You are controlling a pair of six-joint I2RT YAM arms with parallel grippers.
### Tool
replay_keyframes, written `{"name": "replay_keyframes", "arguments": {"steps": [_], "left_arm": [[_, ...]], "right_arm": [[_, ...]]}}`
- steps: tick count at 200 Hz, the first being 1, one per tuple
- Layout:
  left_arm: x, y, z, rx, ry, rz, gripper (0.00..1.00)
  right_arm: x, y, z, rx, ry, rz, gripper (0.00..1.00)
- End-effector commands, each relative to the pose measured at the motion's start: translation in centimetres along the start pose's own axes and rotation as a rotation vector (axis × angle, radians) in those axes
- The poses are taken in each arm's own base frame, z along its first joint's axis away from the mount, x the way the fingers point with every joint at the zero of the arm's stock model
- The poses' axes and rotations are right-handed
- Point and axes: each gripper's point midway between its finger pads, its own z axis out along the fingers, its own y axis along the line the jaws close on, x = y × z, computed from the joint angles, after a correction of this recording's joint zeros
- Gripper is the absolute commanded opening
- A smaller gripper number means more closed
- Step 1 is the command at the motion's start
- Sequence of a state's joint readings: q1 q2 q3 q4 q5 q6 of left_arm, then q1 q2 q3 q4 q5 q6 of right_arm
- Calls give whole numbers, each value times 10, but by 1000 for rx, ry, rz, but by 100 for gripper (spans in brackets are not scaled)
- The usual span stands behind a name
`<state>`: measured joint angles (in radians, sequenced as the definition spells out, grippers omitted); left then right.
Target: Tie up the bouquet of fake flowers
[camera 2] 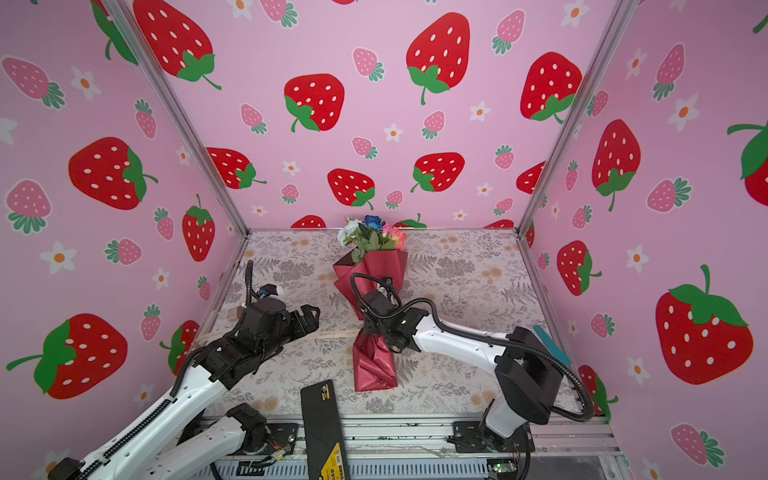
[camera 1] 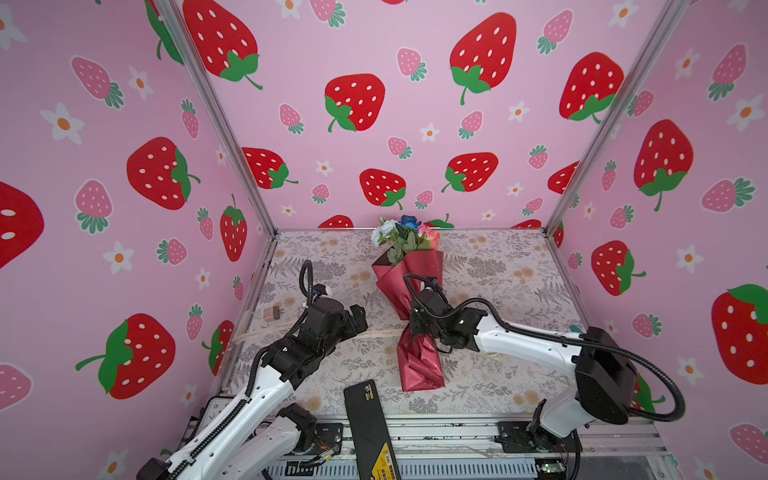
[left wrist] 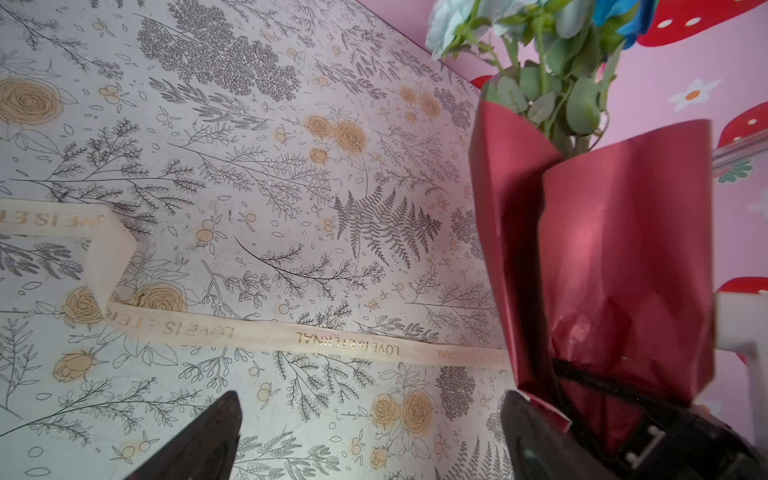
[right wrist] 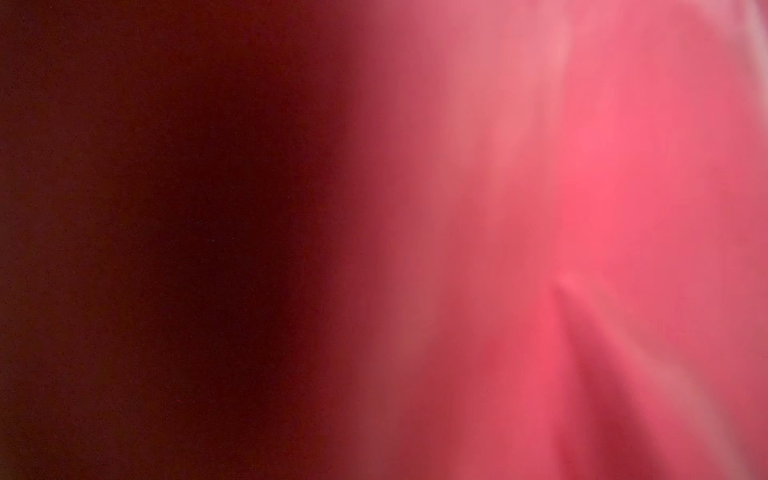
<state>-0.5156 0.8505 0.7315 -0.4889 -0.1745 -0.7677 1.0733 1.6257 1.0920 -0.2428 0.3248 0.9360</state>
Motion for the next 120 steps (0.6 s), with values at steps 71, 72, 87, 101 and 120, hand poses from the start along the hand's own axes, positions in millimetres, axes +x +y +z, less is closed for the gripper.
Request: {"name": "replay_keyframes", "arguments": {"steps": [71, 72, 87, 101, 120], "left_arm": [[23, -2, 31, -9, 125, 29, 97], [23, -2, 32, -9, 126, 28, 97], [25, -2, 37, -11, 137, 27, 97], [27, -4, 41, -9, 146, 27, 97], [28, -5, 46, -6, 151, 20, 97]], "right_arm": [[36, 5, 58, 45, 75, 67, 0], [37, 5, 59, 45, 76, 68, 0], [46, 4, 65, 45, 107, 60, 1], [51, 2, 68, 52, 121, 54, 17], [53, -2, 69, 71, 127, 45, 37]]}}
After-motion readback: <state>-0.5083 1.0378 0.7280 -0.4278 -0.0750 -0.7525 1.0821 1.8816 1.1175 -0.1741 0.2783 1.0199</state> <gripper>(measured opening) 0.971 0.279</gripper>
